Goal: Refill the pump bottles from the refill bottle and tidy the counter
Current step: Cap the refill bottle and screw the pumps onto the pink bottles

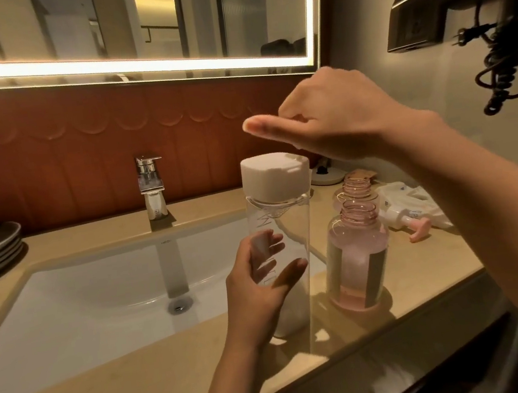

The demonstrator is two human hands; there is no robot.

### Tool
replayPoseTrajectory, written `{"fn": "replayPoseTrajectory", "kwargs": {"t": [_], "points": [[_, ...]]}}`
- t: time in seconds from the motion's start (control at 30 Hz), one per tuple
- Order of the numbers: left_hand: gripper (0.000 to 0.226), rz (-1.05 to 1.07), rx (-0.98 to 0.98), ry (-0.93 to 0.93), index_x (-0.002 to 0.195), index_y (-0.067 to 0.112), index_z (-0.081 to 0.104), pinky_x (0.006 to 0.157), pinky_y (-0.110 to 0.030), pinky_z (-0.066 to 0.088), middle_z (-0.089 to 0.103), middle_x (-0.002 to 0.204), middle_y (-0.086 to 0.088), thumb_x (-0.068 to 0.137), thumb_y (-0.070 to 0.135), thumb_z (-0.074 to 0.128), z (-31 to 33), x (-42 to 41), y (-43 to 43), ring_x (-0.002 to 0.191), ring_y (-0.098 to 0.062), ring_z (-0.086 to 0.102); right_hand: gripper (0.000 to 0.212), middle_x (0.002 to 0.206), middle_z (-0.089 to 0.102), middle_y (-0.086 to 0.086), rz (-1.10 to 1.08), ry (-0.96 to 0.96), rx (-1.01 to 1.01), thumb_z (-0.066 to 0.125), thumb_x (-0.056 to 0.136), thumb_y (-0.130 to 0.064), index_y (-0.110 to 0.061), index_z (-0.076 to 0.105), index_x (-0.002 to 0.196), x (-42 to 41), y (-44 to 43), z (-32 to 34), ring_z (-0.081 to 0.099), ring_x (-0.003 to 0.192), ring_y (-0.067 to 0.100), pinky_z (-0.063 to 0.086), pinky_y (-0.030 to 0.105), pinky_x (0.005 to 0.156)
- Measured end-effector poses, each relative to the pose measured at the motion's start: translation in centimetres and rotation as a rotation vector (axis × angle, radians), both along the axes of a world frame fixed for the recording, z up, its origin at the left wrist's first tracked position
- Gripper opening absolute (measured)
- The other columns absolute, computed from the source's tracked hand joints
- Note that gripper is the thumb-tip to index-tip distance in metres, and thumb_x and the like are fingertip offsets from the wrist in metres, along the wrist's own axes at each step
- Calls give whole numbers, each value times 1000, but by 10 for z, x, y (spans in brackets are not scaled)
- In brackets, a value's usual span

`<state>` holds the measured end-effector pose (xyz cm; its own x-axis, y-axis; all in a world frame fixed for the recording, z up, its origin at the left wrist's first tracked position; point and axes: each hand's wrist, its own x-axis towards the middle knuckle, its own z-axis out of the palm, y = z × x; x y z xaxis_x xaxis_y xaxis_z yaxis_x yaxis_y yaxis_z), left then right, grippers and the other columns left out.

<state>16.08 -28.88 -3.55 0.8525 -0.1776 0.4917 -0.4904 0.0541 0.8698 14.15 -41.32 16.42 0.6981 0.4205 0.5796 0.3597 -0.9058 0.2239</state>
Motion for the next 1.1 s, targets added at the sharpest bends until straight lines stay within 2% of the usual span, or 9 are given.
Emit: {"fn": "replayPoseTrajectory", "kwargs": {"t": [0.1, 0.2, 0.3, 0.43, 0.57, 0.67, 0.77, 0.87, 1.1], "points": [[69, 4, 10, 5, 112, 35, 49, 94, -29, 50, 60, 117, 15, 51, 63, 67, 1, -1, -1, 106, -1, 59, 60, 105, 64, -4, 139, 302, 188, 37, 80, -71, -25, 65, 107, 0, -10, 4, 56, 87, 4, 40, 18, 69], [65, 7, -4, 3, 111, 36, 50, 94, -28, 49, 60, 114, 18, 53, 60, 68, 1, -2, 0, 105, 2, 58, 58, 144, 36, -23, 198, 731, 155, 57, 79, -61, -54, 36, 132, -4, -13, 7, 45, 121, 1, 40, 21, 95], [65, 8, -5, 2, 112, 35, 50, 94, -28, 49, 60, 115, 18, 54, 60, 67, 0, -2, 1, 106, 3, 58, 61, 134, 45, -22, 189, 734, 103, 59, 75, -51, -49, 39, 133, -5, -8, 1, 54, 110, 3, 48, 19, 84], [75, 4, 10, -11, 113, 37, 48, 90, -21, 50, 59, 117, 20, 51, 75, 67, -1, -1, 1, 107, 4, 57, 69, 90, 56, -13, 13, 445, 26, 48, 62, -73, -30, 58, 114, -4, 9, -6, 51, 76, 0, 38, 17, 59], [77, 8, 27, -6, 114, 41, 47, 87, -13, 48, 57, 116, 25, 50, 81, 62, -1, -2, 2, 107, 7, 56, 52, 62, 45, -4, -164, 18, -283, 35, 94, -59, -15, 58, 81, 1, 15, -10, 41, 56, 12, 31, 25, 52], [73, 11, 18, -2, 113, 41, 49, 88, -18, 49, 59, 114, 25, 51, 77, 66, 0, -2, 2, 107, 5, 57, 68, 55, 43, -2, -171, -33, -209, 24, 87, -71, -14, 49, 60, -4, 9, -6, 40, 54, 16, 27, 25, 51], [64, 10, -3, 14, 111, 38, 50, 92, -26, 49, 60, 115, 20, 55, 62, 68, 1, -2, 1, 105, 4, 58, 72, 79, 57, -11, -22, 285, -6, 26, 70, -78, -21, 64, 93, -6, 2, 1, 55, 75, 9, 35, 20, 58], [61, 6, 4, 10, 111, 35, 51, 94, -30, 50, 60, 115, 17, 57, 55, 71, 2, -3, 1, 106, 1, 58, 72, 119, 50, -18, 69, 631, 43, 49, 65, -69, -48, 38, 133, -6, 0, 4, 55, 99, 3, 42, 13, 73], [62, 32, 8, -6, 112, 35, 50, 92, -29, 50, 61, 113, 18, 58, 54, 74, 0, -3, 1, 106, 1, 59, 72, 103, 57, -6, 40, 446, -58, 44, 67, -70, -31, 50, 127, -2, 11, -8, 53, 81, 5, 40, 15, 63]]}}
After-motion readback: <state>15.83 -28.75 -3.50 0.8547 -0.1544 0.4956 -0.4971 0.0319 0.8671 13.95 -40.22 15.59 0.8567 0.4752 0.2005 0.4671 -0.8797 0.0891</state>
